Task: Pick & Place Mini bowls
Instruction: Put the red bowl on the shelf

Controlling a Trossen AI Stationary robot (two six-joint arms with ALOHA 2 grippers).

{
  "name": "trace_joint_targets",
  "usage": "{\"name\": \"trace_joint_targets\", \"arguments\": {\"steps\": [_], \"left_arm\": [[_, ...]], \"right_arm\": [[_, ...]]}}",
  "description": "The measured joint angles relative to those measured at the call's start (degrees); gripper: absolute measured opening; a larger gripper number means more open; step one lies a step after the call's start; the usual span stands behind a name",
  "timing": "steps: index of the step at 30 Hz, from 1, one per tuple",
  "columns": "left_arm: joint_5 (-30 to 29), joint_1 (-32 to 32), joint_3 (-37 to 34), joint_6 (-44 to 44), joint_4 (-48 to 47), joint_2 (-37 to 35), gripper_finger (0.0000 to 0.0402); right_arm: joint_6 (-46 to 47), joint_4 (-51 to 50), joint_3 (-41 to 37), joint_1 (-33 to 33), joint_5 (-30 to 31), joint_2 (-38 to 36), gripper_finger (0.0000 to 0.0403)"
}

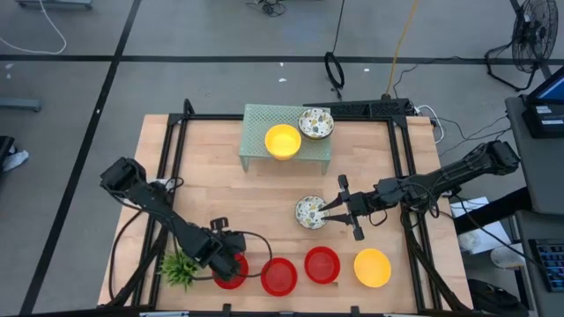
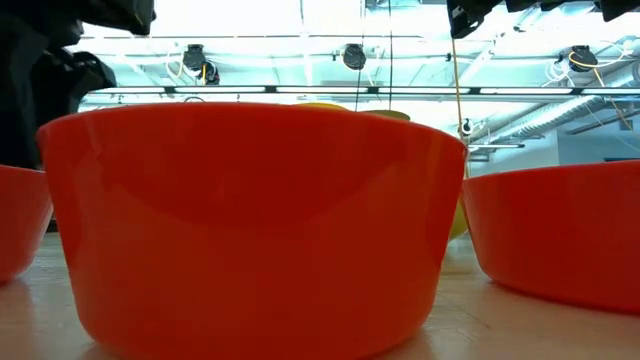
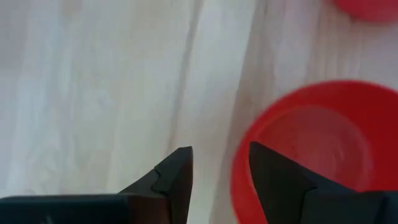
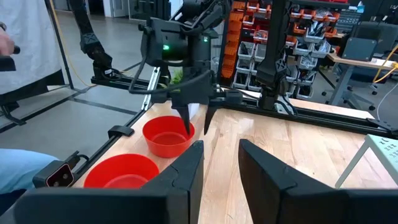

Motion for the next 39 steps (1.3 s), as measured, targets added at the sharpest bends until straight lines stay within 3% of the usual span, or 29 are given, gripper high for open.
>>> {"name": "trace_joint_targets", "arguments": {"steps": [4,14,23,30,39], "left_arm": [[4.76,0.11,0.00,0.14,0.12,-0.02,0.0159],[1.51,-0.04,0.00,-0.62,-4.15,-0.04,0.0159],[6.40,-0.08,0.00,-2.04,-3.52,-0.07,0.0159],[6.87,-0.01,-3.91,-3.10,4.82,-0.11,0.0159],[6.76,0.07,-5.09,-3.50,5.98,-0.11,0.0150]], "right_arm": [[0.00,-0.01,0.00,-0.01,0.00,0.00,0.0089],[0.00,-0.01,0.00,0.00,0.00,0.00,0.0089],[0.00,-0.01,0.00,-0.01,0.02,0.00,0.0089],[0.00,0.01,0.00,-0.01,0.00,0.00,0.0089],[0.00,0.01,0.00,0.01,0.02,0.00,0.0089]]}}
